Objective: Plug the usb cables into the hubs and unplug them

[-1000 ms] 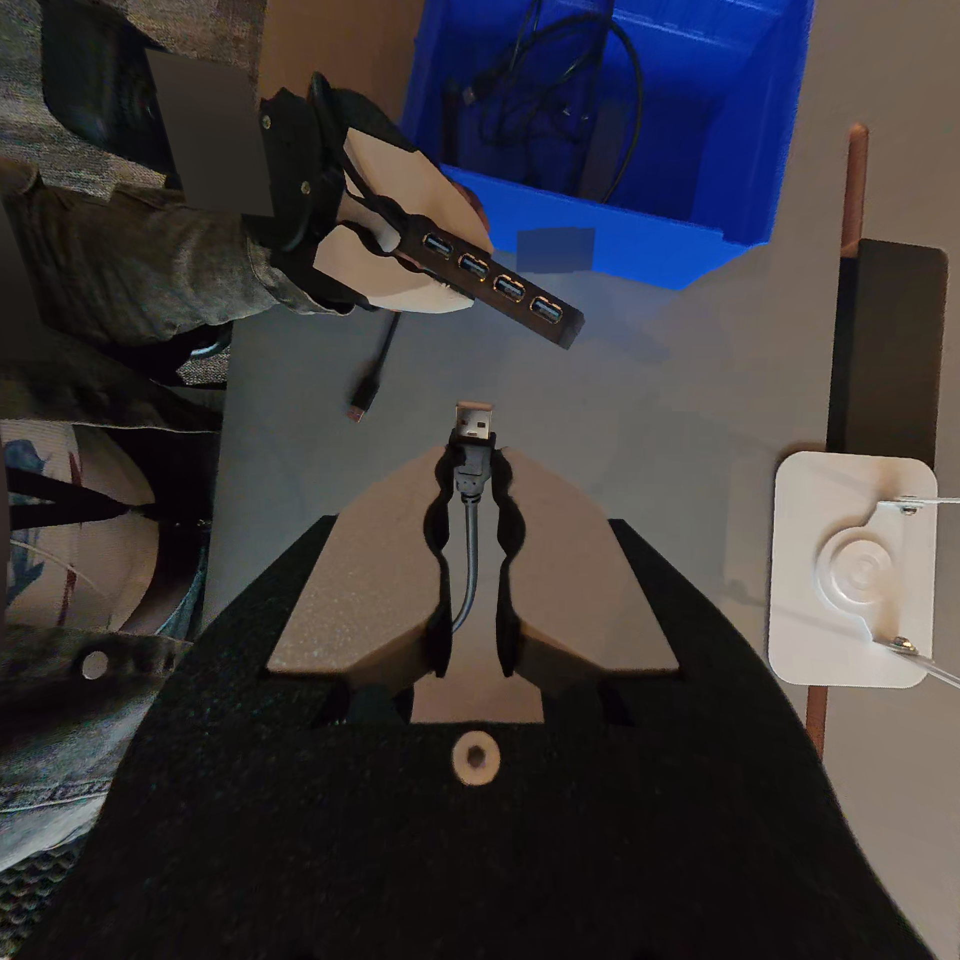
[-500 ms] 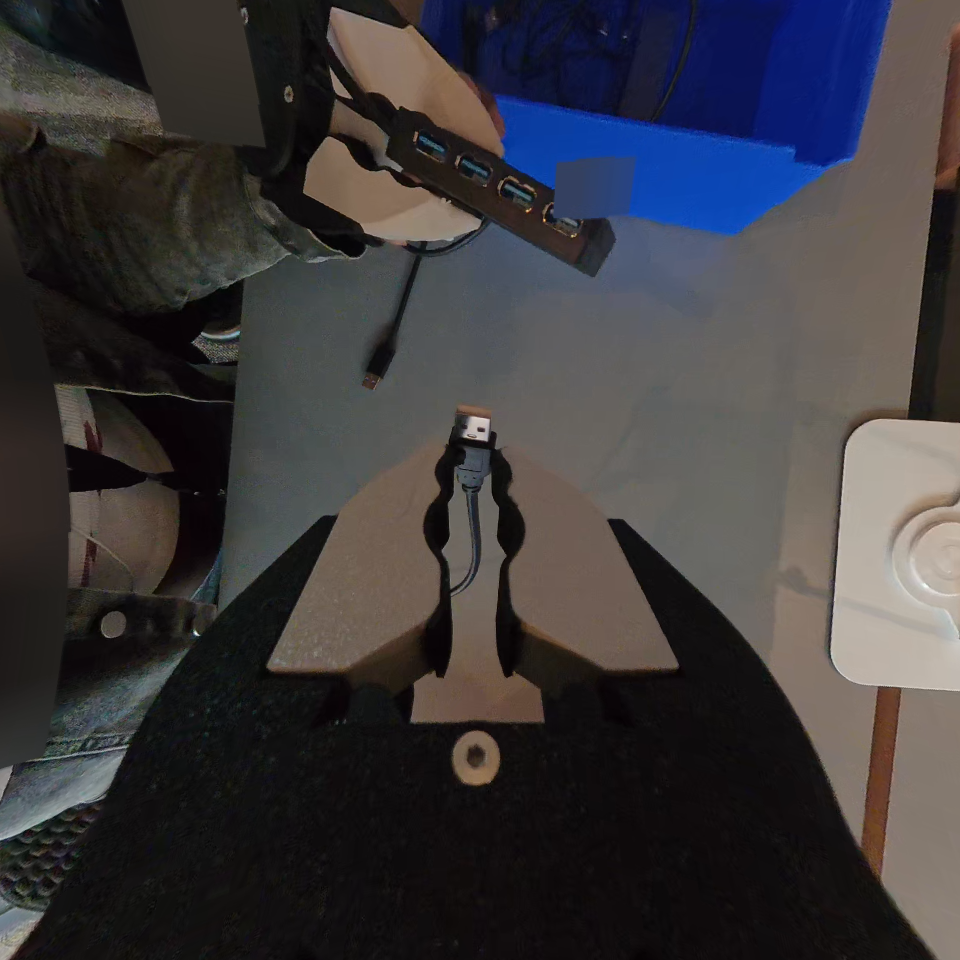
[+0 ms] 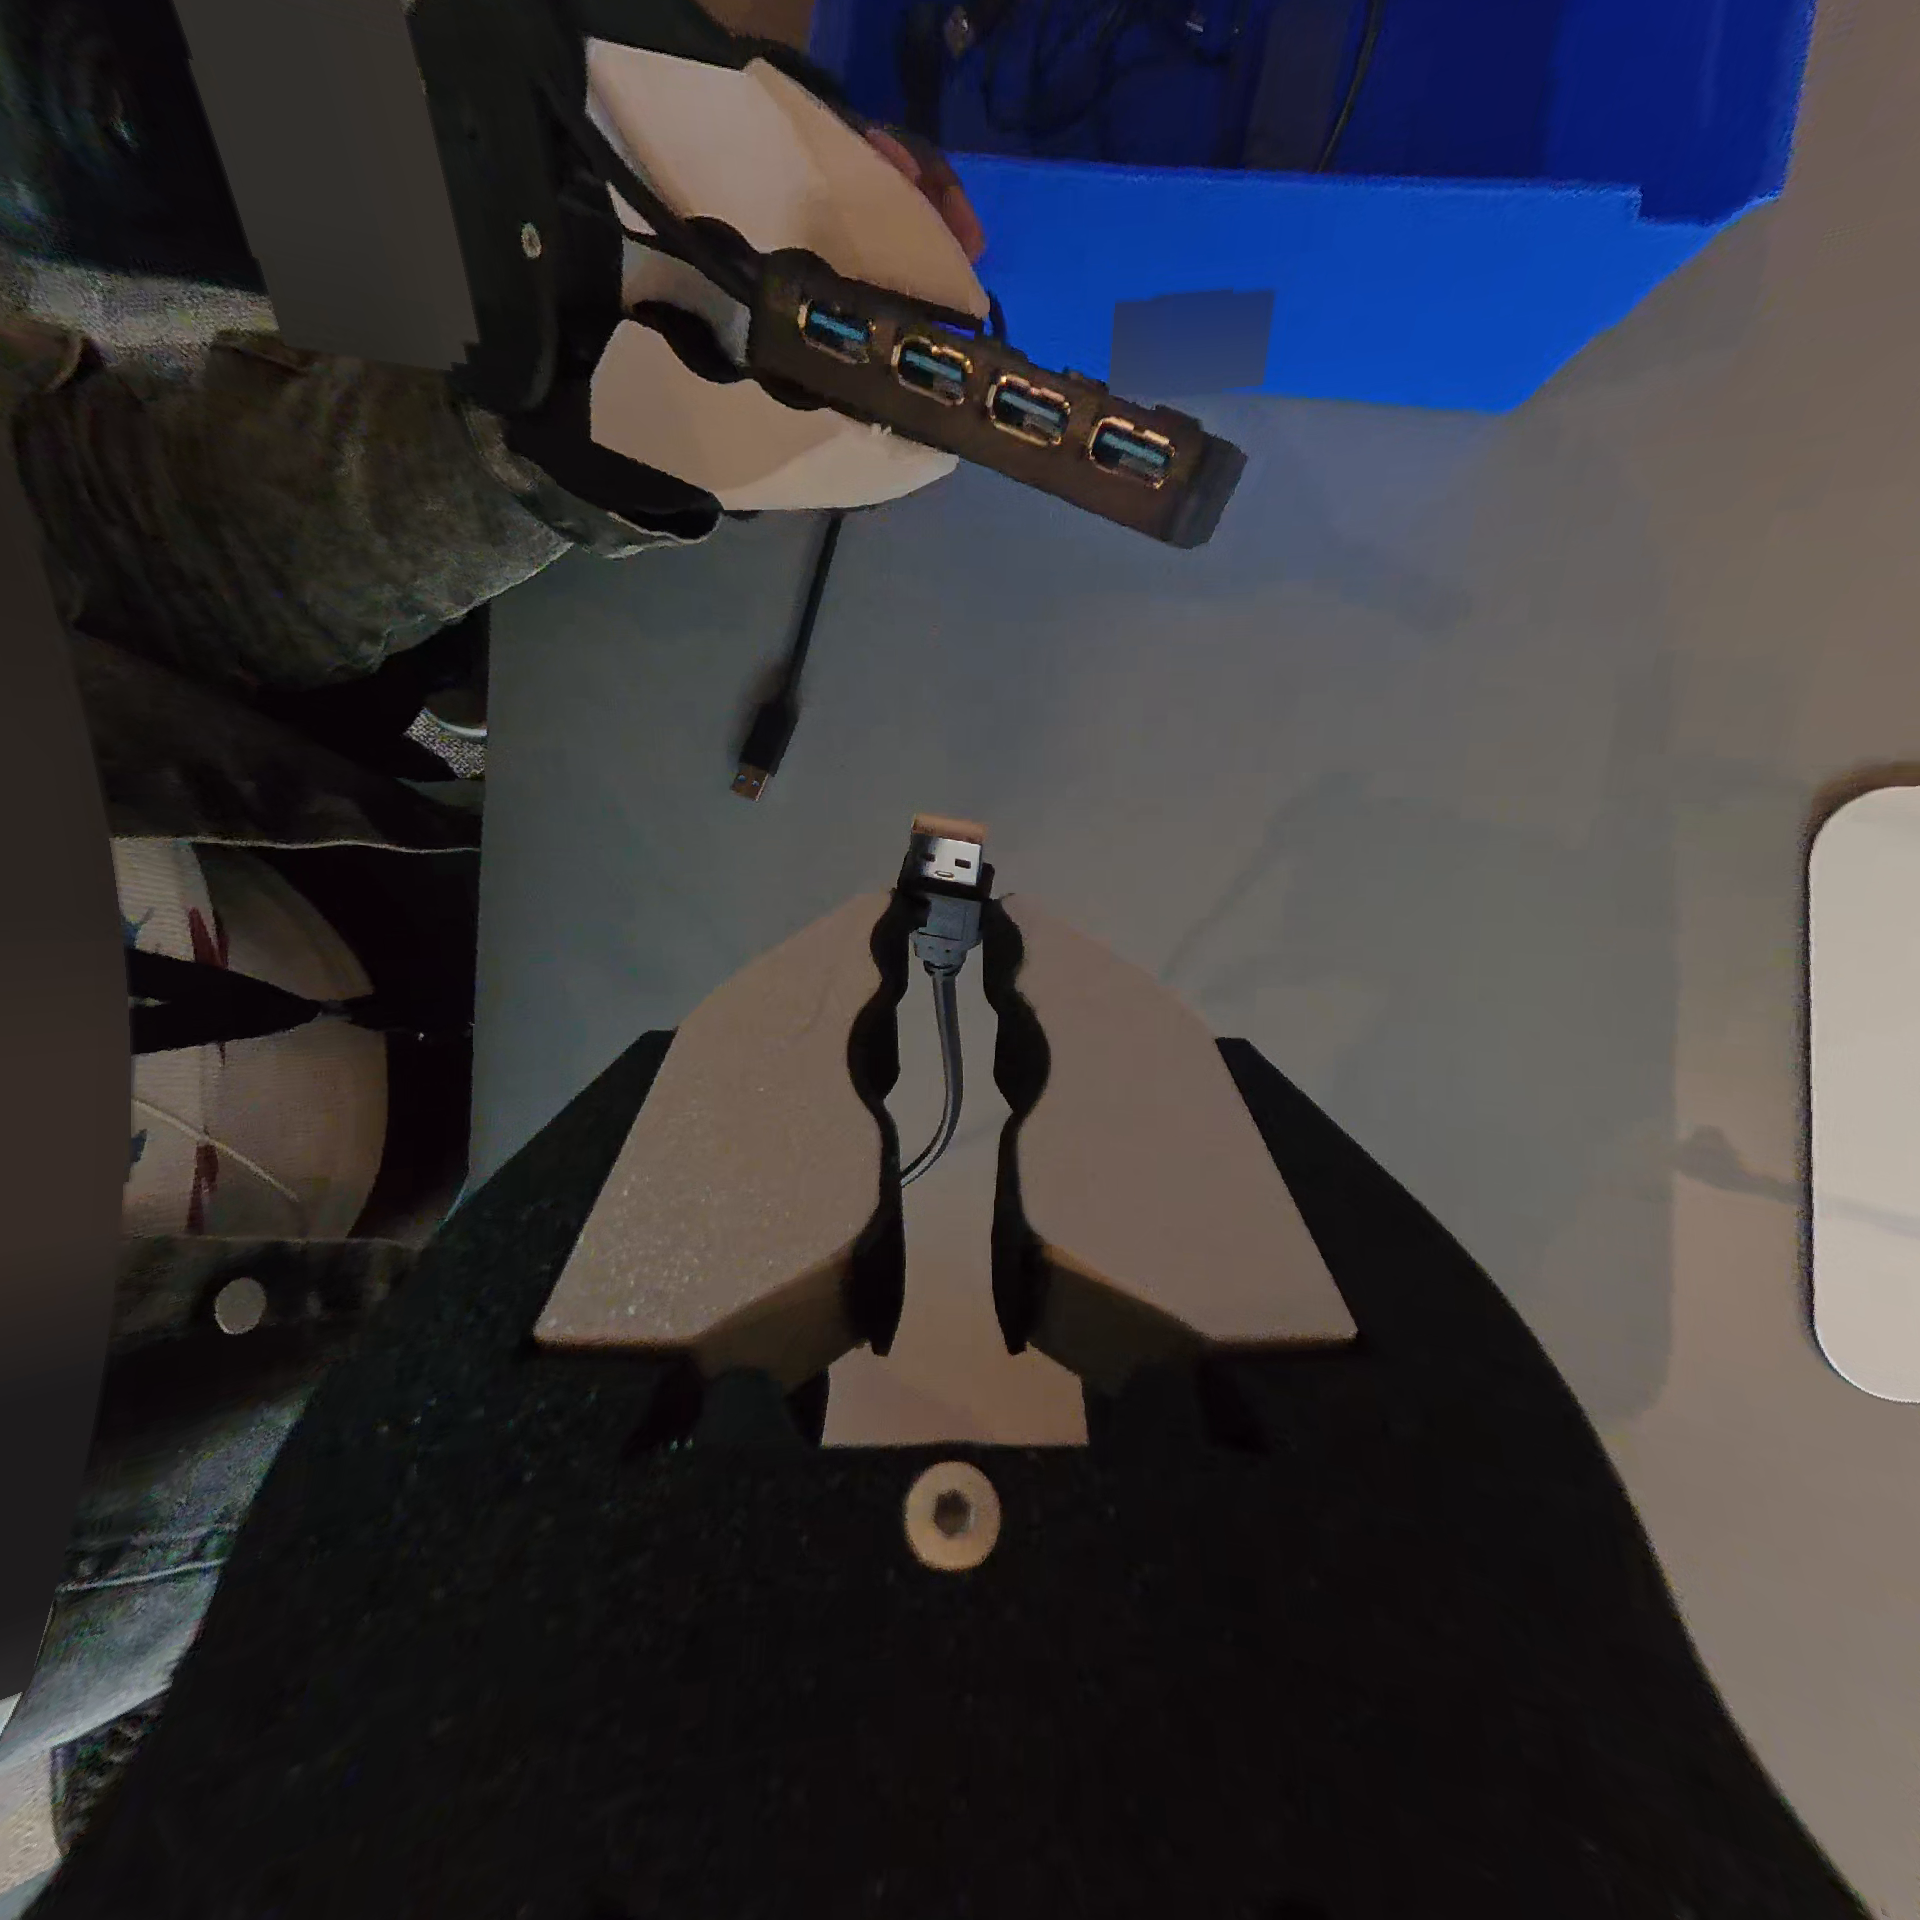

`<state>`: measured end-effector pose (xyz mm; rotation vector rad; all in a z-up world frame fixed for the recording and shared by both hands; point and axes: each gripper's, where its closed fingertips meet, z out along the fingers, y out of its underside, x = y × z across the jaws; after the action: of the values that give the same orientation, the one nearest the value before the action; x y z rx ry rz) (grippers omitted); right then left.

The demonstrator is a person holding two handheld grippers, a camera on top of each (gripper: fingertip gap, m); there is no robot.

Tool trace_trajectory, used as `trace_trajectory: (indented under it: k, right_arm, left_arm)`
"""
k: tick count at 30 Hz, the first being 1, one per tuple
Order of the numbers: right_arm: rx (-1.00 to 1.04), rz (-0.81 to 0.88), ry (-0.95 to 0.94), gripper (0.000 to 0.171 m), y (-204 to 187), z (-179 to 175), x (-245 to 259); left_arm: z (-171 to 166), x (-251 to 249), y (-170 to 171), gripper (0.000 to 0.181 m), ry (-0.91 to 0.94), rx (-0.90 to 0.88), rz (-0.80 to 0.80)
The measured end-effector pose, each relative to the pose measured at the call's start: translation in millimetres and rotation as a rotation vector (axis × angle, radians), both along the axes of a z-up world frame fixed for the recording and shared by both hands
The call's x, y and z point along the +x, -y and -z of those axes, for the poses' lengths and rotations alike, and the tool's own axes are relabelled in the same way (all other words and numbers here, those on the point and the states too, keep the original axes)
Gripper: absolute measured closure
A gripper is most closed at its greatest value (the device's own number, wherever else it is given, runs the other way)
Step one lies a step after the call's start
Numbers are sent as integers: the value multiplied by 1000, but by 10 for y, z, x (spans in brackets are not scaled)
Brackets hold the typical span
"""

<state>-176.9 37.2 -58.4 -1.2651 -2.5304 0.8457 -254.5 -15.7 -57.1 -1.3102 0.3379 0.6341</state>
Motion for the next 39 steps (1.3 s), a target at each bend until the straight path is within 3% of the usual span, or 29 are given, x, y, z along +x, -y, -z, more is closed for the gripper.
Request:
trace_trajectory:
  k: [14, 17, 18, 19, 24, 26, 30, 33, 37, 39]
  right_arm:
    - [163, 70, 214, 158, -33, 266, -10]
    - [172, 57, 227, 158, 0, 325, -1]
    - [154, 47, 212, 159, 28, 352, -4]
    - [153, 51, 179, 171, 15, 395, -25]
    - [104, 32, 102, 171, 55, 926, -14]
    - [144, 54, -18, 171, 23, 1038, -77]
    - [10, 21, -195, 143, 384, 992, -85]
    - [121, -89, -289, 136, 510, 1230, -190]
    - [263, -311, -515, 167, 792, 1478, -236]
    - [268, -340, -573, 168, 918, 1494, -245]
  left_arm:
    - [224, 125, -176, 164, -316, -196, -150]
    - [244, 175, -215, 164, -233, -166, -91]
    - [236, 175, -214, 164, -185, -146, -66]
    - [228, 156, -204, 164, -150, -134, -52]
    - [178, 9, -95, 164, -74, -107, -43]
    - [162, -21, -60, 164, -70, -107, -45]
    - [96, -43, -28, 164, -24, -76, -21]
    - [120, -35, -39, 164, -5, -71, -3]
    - [145, -33, -45, 164, -29, -83, -18]
    - [122, -33, -36, 164, -23, -74, -8]
